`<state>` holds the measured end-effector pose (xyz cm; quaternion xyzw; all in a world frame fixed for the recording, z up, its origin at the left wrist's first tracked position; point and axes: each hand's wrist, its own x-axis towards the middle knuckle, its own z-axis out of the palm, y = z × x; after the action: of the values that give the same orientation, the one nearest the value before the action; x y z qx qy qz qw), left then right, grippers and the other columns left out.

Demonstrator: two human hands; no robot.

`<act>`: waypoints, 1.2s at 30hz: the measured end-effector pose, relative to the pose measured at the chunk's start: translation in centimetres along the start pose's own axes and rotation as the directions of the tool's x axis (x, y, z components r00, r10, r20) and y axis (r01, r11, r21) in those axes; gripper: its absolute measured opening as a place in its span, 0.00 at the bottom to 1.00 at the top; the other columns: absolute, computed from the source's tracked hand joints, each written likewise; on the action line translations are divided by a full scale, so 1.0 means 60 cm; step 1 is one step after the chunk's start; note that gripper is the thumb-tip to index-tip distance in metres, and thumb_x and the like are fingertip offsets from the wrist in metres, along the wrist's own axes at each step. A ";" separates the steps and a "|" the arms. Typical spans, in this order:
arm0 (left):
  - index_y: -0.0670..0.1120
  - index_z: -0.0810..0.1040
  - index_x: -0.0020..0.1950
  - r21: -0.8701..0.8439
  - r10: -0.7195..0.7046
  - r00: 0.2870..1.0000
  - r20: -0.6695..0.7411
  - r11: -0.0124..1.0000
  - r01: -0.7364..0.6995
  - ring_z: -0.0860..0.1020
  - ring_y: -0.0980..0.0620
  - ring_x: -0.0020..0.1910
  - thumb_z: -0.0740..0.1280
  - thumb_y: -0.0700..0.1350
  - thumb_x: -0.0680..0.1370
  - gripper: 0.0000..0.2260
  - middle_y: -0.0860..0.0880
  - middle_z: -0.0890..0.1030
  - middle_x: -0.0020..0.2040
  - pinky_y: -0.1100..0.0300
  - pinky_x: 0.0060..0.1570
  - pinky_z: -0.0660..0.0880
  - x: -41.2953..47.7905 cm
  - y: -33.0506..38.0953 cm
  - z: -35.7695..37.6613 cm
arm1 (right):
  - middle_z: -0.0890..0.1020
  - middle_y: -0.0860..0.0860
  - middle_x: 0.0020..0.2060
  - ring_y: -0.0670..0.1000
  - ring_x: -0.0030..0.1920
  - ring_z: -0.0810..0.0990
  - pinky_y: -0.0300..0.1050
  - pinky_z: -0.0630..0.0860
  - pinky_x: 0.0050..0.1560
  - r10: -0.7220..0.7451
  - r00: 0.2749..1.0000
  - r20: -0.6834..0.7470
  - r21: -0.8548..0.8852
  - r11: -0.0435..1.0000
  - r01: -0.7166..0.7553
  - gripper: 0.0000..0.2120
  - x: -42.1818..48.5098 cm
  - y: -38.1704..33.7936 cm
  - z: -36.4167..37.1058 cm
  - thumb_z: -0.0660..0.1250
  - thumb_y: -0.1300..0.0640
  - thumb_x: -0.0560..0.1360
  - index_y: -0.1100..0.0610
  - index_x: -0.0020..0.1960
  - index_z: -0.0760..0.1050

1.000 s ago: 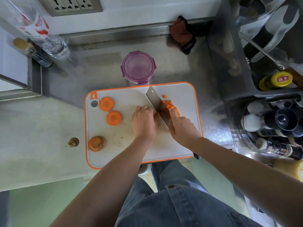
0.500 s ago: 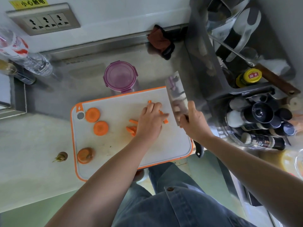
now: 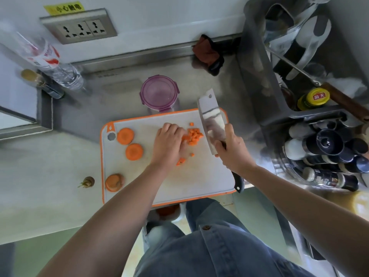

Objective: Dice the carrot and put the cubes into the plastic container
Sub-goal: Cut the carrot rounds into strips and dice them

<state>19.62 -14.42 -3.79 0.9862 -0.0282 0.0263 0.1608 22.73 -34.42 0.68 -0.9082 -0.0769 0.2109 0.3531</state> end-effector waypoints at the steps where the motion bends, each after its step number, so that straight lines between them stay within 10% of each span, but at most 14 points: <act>1: 0.48 0.80 0.48 0.009 -0.020 1.000 0.016 1.000 0.020 0.74 0.44 0.50 0.68 0.44 0.72 0.05 0.49 0.78 0.44 0.50 0.46 0.72 -0.008 -0.017 -0.005 | 0.77 0.56 0.33 0.57 0.30 0.77 0.56 0.75 0.27 -0.012 1.000 0.023 -0.004 1.000 0.012 0.07 -0.001 -0.005 0.006 0.56 0.59 0.79 0.51 0.50 0.57; 9: 0.46 0.81 0.58 -0.087 -0.066 0.975 0.211 0.992 0.086 0.74 0.43 0.56 0.70 0.40 0.69 0.17 0.47 0.79 0.54 0.49 0.56 0.73 -0.051 -0.052 -0.016 | 0.80 0.58 0.36 0.59 0.29 0.77 0.56 0.72 0.25 -0.054 0.992 0.114 -0.051 0.997 0.060 0.05 -0.015 -0.024 0.045 0.55 0.60 0.79 0.54 0.52 0.59; 16: 0.47 0.60 0.76 0.043 0.044 0.914 0.403 0.997 -0.067 0.64 0.48 0.71 0.72 0.53 0.70 0.38 0.48 0.66 0.72 0.54 0.67 0.62 -0.074 -0.050 -0.025 | 0.80 0.57 0.35 0.55 0.27 0.74 0.47 0.69 0.22 -0.031 0.992 0.121 -0.071 0.997 0.040 0.06 -0.028 -0.026 0.052 0.54 0.62 0.78 0.54 0.52 0.58; 36: 0.44 0.69 0.64 0.137 -0.120 0.952 0.280 0.987 0.084 0.70 0.46 0.57 0.67 0.49 0.75 0.20 0.44 0.71 0.59 0.56 0.54 0.71 -0.088 -0.031 -0.007 | 0.77 0.54 0.37 0.52 0.29 0.75 0.44 0.72 0.24 -0.006 0.986 0.164 -0.110 0.994 0.025 0.06 -0.048 -0.020 0.061 0.54 0.59 0.81 0.52 0.54 0.57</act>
<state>14.47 -12.26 -4.29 0.9878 0.0013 -0.1239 0.0948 18.55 -32.10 0.00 -0.9056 -0.1243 0.2775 0.2958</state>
